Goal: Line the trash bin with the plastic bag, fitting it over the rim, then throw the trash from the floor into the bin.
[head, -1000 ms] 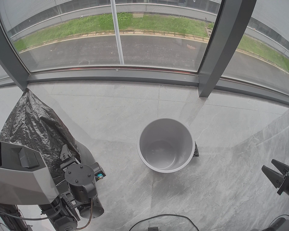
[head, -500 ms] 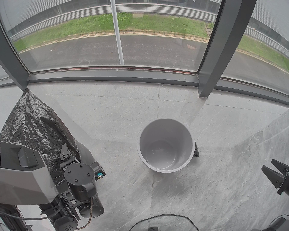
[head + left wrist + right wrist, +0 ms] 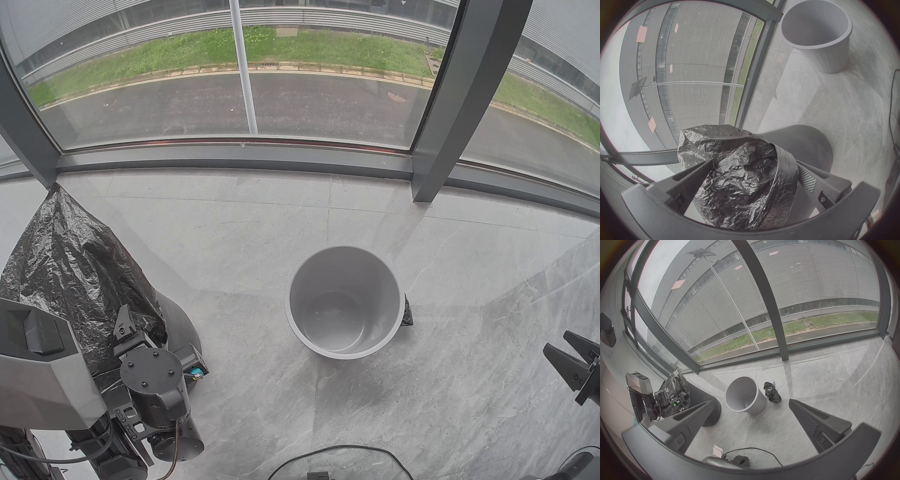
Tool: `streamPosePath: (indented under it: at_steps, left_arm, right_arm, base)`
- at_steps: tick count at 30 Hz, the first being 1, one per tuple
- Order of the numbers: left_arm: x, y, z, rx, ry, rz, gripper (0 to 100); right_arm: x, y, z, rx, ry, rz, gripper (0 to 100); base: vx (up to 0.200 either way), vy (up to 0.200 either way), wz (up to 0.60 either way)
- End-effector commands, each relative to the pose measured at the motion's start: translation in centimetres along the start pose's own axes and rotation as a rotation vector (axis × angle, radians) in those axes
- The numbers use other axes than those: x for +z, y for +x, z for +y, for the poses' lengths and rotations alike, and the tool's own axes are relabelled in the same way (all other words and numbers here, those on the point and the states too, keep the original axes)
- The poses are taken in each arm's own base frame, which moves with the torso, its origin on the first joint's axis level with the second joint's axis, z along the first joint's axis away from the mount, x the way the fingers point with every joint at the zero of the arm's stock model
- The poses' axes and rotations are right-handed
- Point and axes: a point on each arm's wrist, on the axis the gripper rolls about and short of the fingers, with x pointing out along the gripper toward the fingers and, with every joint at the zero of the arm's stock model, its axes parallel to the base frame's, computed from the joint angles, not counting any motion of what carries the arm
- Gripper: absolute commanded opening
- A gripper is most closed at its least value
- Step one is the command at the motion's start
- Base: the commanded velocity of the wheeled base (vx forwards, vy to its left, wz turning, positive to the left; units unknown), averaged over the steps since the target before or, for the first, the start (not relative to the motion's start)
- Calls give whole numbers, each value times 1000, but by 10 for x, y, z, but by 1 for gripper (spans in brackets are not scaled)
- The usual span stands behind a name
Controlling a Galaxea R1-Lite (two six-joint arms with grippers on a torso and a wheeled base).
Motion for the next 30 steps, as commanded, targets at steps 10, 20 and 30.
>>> streamPosePath:
  at_steps: [10,20,30]
  left_arm:
    - [0,0,1,1,-4,0,100]
    - [0,0,1,1,-2,0,0]
    - [1,-1,4,6,-20,-5,0]
  right_arm:
    - [0,0,0,0,0,1,100]
    - [0,0,0,0,0,1,100]
    - [0,0,0,0,0,1,100]
  base:
    - [0,0,0]
    - [0,0,0]
    - [0,0,0]
